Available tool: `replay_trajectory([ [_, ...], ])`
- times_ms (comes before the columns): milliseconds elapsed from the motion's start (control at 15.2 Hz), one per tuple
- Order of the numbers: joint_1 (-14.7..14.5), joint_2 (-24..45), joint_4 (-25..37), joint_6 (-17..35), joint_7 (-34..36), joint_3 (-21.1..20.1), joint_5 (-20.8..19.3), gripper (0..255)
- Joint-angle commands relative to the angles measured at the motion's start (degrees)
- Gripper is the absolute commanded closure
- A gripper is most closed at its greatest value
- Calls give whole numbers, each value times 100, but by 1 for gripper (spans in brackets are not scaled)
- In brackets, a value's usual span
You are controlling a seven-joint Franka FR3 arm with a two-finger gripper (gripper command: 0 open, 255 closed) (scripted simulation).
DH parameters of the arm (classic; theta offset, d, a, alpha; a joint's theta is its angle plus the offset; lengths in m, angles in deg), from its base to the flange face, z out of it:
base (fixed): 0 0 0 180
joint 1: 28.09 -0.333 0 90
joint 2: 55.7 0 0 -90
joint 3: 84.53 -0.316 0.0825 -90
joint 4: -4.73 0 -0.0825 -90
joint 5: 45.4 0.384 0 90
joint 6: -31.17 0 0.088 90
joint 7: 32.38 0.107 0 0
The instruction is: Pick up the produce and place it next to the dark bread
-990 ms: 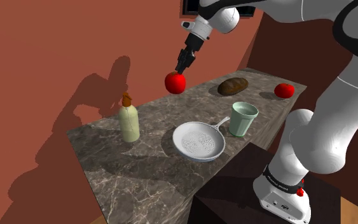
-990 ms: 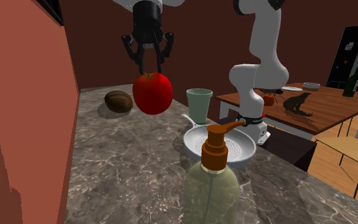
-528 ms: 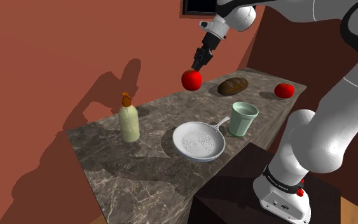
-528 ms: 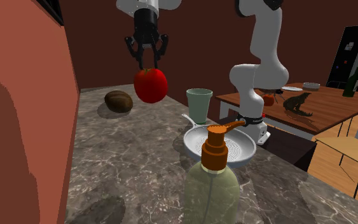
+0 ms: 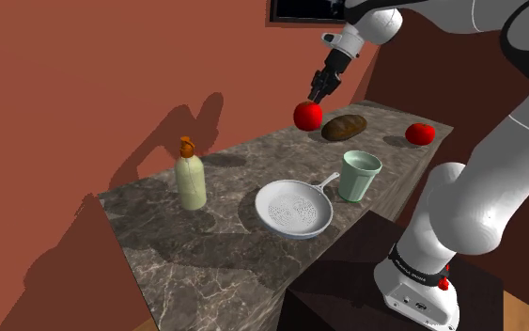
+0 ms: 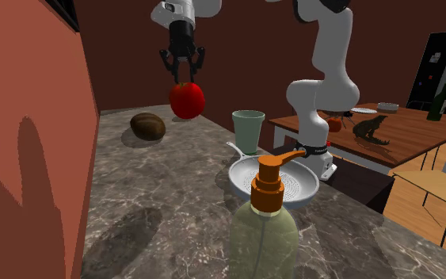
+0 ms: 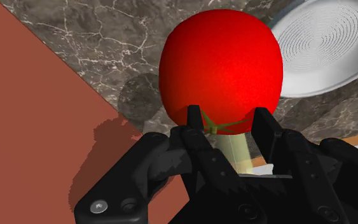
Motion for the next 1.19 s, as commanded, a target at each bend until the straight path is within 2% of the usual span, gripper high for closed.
replay_trajectory([
  [0,91,87,144,-194,-269,213,4,255],
  [396,373,600,705,-807,-1199,939,181,255],
  [726,769,1445,1402,-1469,-2166,1573,648,255],
  [924,1264,2132,1935,-1958,-2794,1807,1070,255],
  [1122,1967,2841,2556,-2470,-3354,1858,1500,255],
])
